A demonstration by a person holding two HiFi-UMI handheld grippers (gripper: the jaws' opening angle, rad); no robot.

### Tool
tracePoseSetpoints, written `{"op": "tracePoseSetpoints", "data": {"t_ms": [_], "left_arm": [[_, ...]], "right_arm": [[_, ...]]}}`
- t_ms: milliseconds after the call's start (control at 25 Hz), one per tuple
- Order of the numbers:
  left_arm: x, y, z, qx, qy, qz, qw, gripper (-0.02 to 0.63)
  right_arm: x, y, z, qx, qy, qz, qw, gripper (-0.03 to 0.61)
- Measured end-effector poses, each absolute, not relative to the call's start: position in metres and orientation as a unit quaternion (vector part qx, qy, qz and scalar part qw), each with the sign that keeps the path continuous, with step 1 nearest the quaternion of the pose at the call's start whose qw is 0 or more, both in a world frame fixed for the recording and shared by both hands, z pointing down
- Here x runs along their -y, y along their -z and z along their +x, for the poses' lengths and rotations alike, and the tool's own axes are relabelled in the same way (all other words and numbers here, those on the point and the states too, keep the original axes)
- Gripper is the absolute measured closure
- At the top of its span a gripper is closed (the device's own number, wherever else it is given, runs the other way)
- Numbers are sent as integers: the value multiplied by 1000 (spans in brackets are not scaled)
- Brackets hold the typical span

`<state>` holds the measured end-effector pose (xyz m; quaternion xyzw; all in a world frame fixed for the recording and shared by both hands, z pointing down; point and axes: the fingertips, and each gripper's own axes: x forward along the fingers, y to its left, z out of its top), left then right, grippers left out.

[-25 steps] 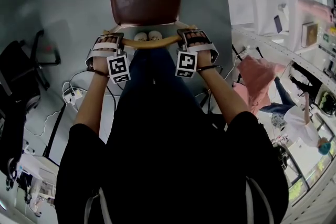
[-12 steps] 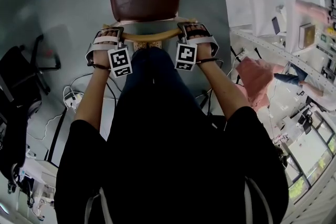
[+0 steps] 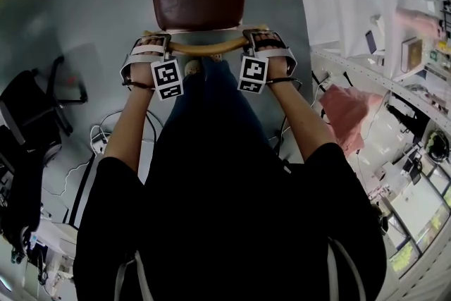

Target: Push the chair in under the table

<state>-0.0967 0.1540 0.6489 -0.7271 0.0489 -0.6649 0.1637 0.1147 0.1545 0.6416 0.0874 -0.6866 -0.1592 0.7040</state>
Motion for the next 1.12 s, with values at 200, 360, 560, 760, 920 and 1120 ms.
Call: {"op": "tracePoseSetpoints", "data": {"t_ms": [200,360,560,760,920,1120], "left_arm": [[-134,-640,-96,-60,658,-732,168,413],[-124,-636,-95,-62,658,-732,167,413],[-126,-637,-96,-51,659,-733,162,413],[-134,-646,-104,-44,671,-722,162,410],[-134,-651,-115,-44,685,-709,164,405],[-129,-652,-121,-50,692,-700,166,405]], "right_arm": [[-134,-633,115,692,171,86,696,387],[-125,-629,116,694,179,79,693,388],[-128,-629,114,694,176,69,695,390],[-142,-636,107,697,165,63,695,390],[-151,-642,95,704,158,67,690,391],[-148,-642,90,705,165,72,686,391]]}}
